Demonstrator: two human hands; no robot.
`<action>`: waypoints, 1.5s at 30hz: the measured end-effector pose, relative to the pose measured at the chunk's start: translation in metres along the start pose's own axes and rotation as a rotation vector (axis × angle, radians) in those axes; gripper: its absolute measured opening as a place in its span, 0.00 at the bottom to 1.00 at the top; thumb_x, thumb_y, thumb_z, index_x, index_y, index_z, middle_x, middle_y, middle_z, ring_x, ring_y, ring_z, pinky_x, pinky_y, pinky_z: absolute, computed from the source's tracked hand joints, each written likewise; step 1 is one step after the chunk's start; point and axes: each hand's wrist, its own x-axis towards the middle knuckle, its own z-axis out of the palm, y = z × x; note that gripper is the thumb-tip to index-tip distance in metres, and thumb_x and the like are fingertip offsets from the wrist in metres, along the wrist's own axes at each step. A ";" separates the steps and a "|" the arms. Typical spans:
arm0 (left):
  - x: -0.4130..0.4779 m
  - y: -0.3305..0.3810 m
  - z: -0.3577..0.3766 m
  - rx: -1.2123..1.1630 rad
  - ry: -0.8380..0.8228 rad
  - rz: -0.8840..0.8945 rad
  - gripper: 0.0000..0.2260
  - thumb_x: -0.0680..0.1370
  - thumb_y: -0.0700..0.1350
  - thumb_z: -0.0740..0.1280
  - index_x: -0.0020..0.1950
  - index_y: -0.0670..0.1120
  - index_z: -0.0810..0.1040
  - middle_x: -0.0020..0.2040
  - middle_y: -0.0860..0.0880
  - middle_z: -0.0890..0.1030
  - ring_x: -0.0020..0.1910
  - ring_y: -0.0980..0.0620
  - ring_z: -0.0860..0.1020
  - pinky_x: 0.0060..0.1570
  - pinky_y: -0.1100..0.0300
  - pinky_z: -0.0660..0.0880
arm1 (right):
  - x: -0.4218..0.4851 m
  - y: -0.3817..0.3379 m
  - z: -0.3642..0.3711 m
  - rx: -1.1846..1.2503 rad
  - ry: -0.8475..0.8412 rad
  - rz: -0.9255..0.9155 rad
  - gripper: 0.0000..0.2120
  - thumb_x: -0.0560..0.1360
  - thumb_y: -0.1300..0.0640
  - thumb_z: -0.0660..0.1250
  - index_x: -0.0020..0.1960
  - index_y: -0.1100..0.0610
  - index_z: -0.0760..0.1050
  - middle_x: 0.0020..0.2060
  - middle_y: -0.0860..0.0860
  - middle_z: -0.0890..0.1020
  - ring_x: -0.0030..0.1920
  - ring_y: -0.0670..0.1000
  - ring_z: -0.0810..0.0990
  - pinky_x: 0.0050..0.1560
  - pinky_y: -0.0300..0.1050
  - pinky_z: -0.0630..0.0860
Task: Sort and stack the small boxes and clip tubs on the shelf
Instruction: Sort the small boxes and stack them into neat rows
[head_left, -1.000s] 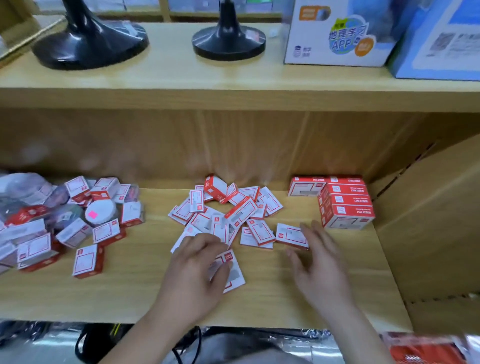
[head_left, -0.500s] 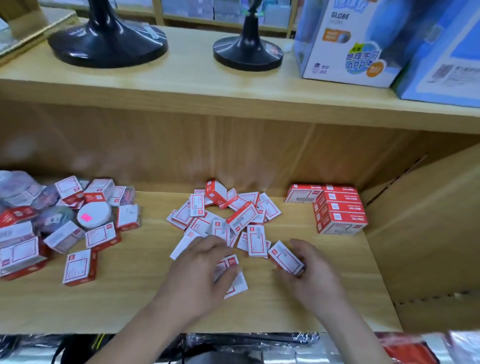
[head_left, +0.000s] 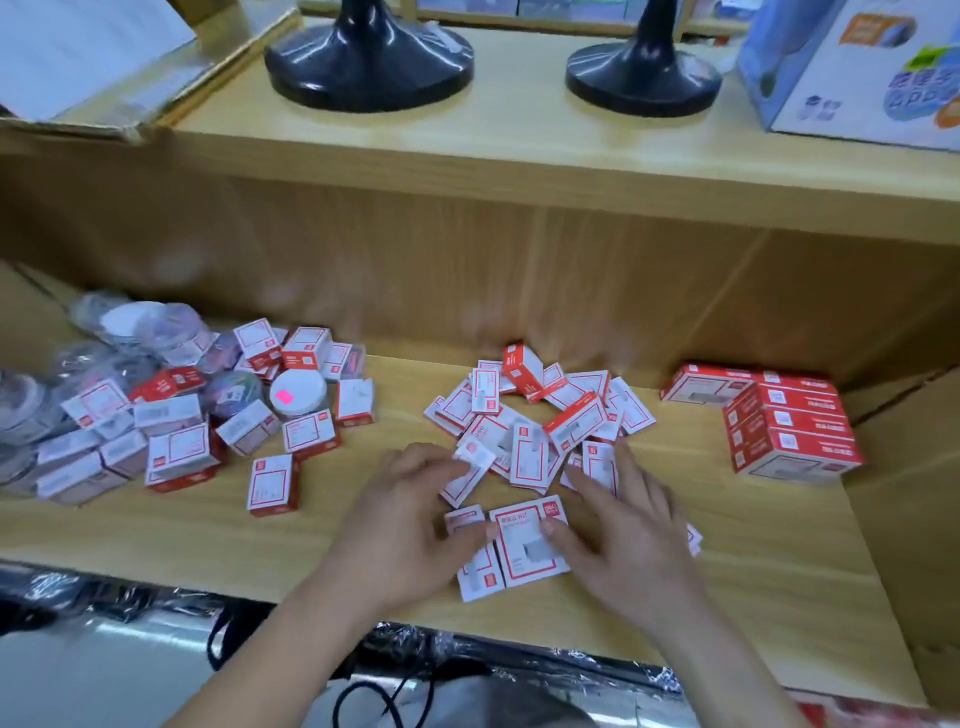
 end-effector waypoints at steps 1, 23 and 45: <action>-0.012 0.000 0.006 -0.012 -0.027 0.004 0.29 0.67 0.65 0.74 0.63 0.51 0.81 0.61 0.56 0.76 0.59 0.54 0.73 0.61 0.60 0.73 | -0.004 -0.002 0.005 -0.034 0.015 -0.017 0.30 0.72 0.29 0.56 0.71 0.40 0.70 0.78 0.56 0.60 0.72 0.59 0.65 0.70 0.58 0.61; 0.016 0.052 0.008 -0.242 -0.079 0.252 0.31 0.70 0.48 0.77 0.70 0.61 0.70 0.51 0.60 0.80 0.54 0.59 0.79 0.55 0.62 0.76 | -0.008 -0.009 -0.057 1.059 -0.066 0.137 0.19 0.76 0.68 0.69 0.64 0.55 0.74 0.53 0.51 0.86 0.53 0.50 0.83 0.52 0.41 0.79; -0.026 -0.009 0.020 -0.126 0.006 -0.085 0.23 0.68 0.59 0.73 0.61 0.58 0.78 0.56 0.64 0.73 0.52 0.64 0.77 0.54 0.61 0.76 | 0.002 -0.026 -0.068 1.113 0.068 0.375 0.12 0.76 0.69 0.69 0.53 0.55 0.73 0.43 0.51 0.87 0.39 0.54 0.81 0.35 0.50 0.77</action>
